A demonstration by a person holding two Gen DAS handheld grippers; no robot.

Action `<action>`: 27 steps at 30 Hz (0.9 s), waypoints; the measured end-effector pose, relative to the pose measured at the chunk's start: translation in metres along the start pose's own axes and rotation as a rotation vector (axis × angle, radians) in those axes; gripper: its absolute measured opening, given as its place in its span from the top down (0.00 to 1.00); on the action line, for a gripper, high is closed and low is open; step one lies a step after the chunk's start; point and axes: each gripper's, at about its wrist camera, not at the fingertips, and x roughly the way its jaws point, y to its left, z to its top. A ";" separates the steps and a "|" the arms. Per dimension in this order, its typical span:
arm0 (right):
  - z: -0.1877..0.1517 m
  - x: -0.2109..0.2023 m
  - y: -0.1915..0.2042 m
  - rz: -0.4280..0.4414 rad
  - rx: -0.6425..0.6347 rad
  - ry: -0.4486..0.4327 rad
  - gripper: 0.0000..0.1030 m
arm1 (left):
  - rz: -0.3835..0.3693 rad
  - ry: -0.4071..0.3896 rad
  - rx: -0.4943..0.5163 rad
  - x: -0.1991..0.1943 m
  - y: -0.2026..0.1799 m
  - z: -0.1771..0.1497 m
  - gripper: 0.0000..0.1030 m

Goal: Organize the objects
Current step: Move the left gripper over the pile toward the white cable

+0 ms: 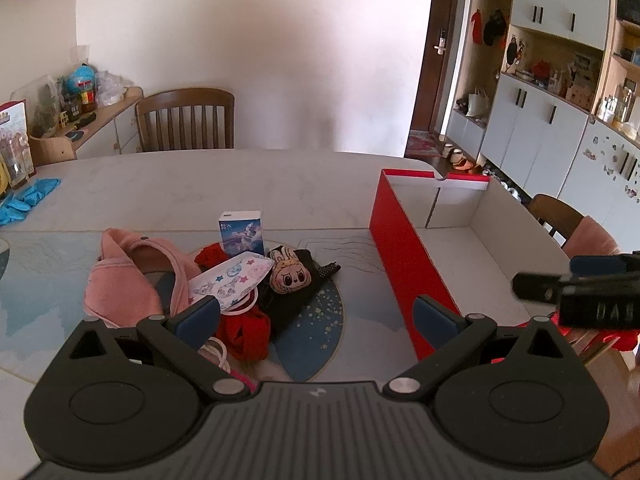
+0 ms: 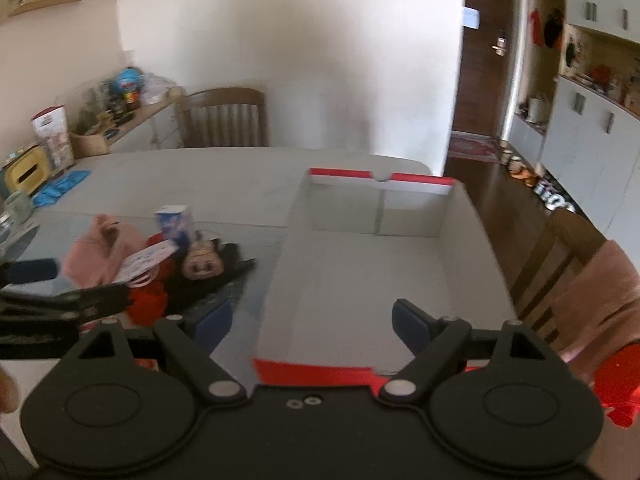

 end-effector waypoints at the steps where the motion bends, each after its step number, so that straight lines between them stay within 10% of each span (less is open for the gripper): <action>1: 0.002 0.002 -0.006 -0.012 0.011 0.003 0.16 | -0.001 0.001 -0.003 0.001 0.001 0.000 0.00; 27: 0.009 0.073 -0.129 -0.281 0.121 0.168 0.16 | 0.167 0.267 -0.040 0.040 0.064 -0.069 0.00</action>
